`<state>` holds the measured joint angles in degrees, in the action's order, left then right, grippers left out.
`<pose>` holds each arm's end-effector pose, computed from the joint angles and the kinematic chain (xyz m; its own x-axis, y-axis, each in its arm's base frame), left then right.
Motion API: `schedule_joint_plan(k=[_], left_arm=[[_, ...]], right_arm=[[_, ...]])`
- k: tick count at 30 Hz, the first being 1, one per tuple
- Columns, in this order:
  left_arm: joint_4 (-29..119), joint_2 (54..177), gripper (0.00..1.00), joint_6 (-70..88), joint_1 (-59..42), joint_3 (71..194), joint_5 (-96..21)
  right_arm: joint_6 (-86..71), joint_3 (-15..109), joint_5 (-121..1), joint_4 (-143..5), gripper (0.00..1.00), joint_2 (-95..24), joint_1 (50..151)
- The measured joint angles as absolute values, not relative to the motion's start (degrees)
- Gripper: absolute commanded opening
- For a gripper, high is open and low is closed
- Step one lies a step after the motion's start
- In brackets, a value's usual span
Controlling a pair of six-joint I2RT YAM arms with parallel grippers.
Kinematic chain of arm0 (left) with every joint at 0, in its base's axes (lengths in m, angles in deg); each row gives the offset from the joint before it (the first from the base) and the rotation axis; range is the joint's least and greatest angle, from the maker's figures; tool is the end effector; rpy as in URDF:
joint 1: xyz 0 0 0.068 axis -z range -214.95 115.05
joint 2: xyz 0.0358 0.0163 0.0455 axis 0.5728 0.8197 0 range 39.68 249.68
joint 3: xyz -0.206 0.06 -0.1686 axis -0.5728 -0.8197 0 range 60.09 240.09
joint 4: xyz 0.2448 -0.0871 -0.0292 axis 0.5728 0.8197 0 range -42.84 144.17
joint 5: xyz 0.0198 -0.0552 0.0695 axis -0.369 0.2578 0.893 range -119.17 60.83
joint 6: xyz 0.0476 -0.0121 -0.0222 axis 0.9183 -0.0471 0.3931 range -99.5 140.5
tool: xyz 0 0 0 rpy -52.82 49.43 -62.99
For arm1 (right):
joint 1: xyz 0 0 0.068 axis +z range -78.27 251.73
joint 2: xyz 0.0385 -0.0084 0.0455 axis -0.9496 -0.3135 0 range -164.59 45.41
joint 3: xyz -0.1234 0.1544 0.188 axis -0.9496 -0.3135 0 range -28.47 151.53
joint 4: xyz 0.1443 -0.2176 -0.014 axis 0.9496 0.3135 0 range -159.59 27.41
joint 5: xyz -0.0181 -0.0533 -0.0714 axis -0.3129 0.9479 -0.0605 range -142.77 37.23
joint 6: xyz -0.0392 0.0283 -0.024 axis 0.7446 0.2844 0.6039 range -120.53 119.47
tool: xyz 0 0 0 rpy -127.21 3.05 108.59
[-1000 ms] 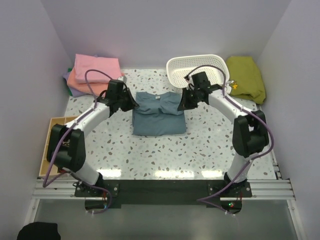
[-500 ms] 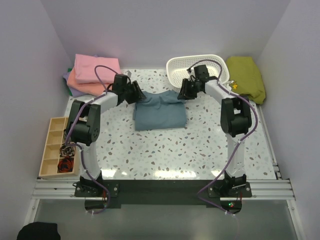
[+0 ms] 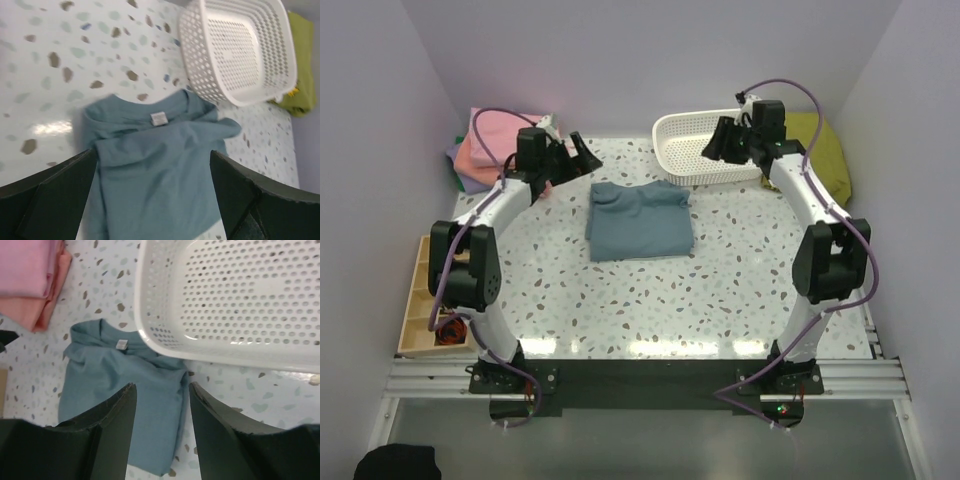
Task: Fold and stack the t-shirts
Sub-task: Fold the long partially folded tshirt into a neat square, then smooth out wrinkles on the folded tshirt
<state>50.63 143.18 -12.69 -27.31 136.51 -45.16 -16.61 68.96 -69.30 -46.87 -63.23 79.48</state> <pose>0.4153 -0.0656 0.2572 -0.6203 -0.4477 -0.6440 0.0279 0.8079 -0.5886 0.4407 0.0703 0.3145 -0.6320 0.1821 -0.7533 -0.1957 0.9030 0.3825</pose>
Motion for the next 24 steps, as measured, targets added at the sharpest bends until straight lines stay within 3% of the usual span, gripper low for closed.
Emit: schedule_joint_plan(k=[6, 12, 24], left_arm=[[47.98, 144.62, 1.00, -13.57, -22.85, 136.05, -60.04], [43.85, 147.73, 1.00, -15.62, -19.05, 133.34, -67.41], [39.85, 154.09, 1.00, -13.50, -18.80, 132.84, -62.03]], right_arm=[[-18.55, 61.00, -74.88, -48.42, 0.47, -61.02, 84.66], [-19.14, 56.48, -76.06, -47.81, 0.47, -63.51, 90.21], [-18.86, 60.28, -74.31, -50.65, 0.47, -75.03, 89.66]])
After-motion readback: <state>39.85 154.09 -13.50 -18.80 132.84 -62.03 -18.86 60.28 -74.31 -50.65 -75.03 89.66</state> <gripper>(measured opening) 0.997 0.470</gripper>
